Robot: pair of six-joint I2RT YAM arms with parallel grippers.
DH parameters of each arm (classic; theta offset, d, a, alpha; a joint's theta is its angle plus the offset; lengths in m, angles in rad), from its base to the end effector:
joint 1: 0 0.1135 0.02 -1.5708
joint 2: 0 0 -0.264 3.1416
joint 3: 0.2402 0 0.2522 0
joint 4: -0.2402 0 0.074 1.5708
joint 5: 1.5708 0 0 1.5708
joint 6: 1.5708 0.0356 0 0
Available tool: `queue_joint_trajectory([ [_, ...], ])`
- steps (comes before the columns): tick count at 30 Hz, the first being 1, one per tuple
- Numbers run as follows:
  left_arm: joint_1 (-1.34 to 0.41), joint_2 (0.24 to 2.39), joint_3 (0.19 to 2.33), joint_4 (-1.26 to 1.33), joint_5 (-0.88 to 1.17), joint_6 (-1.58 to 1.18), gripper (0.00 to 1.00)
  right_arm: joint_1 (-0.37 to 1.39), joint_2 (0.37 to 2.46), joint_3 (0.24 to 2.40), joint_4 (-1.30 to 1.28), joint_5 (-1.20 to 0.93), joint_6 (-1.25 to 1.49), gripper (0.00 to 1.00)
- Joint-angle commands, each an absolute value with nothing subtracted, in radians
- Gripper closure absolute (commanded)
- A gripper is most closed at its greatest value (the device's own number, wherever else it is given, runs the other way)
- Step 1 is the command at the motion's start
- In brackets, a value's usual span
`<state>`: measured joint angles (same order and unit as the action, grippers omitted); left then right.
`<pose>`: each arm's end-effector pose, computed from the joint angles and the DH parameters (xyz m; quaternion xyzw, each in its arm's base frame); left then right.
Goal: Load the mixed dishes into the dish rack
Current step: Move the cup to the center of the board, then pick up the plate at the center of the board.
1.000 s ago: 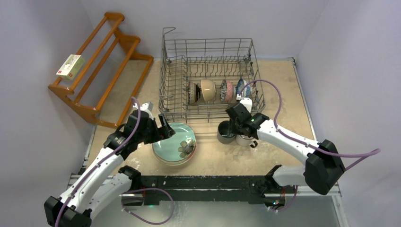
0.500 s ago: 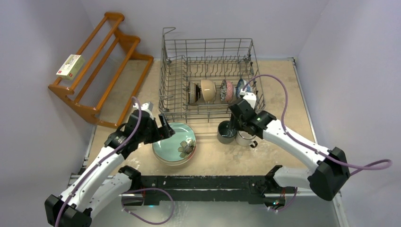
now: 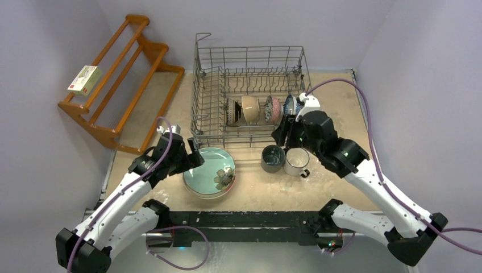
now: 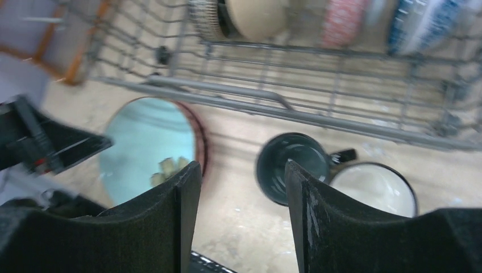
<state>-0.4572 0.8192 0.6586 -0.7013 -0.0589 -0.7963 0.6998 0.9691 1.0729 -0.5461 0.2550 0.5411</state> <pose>0.1467 -0.0698 0.2433 -0.1682 0.9223 -0.1811 0.2972 0.1634 0.1258 0.3698 0.0014 0.8409 0.2210 0.4940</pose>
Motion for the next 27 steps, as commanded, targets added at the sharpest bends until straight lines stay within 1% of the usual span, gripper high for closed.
queue_joint_trajectory([
  [1,-0.453,0.83,0.729,-0.794,-0.218,-0.865,0.15,0.701,0.934,1.037,-0.352,0.005,0.452,0.42],
  [4,-0.454,0.832,0.757,-0.847,-0.283,-0.894,0.16,0.701,0.949,1.003,-0.301,-0.045,0.447,0.44],
  [7,-0.453,0.829,0.76,-0.873,-0.297,-0.912,0.17,0.708,0.974,0.968,-0.237,-0.085,0.454,0.45],
  [10,-0.453,0.829,0.741,-0.865,-0.274,-0.922,0.22,0.73,1.012,0.945,-0.188,-0.085,0.467,0.47],
  [13,-0.454,0.847,0.709,-0.843,-0.233,-0.913,0.31,0.79,1.063,0.946,-0.162,-0.028,0.474,0.48],
  [17,-0.454,0.891,0.689,-0.837,-0.213,-0.916,0.39,0.89,1.16,0.963,-0.147,0.052,0.47,0.48],
  [22,-0.454,0.924,0.684,-0.842,-0.227,-0.933,0.41,0.914,1.245,0.947,-0.116,0.072,0.489,0.48],
  [27,-0.454,0.943,0.672,-0.825,-0.217,-0.94,0.44,0.92,1.299,0.909,-0.054,0.034,0.518,0.49],
])
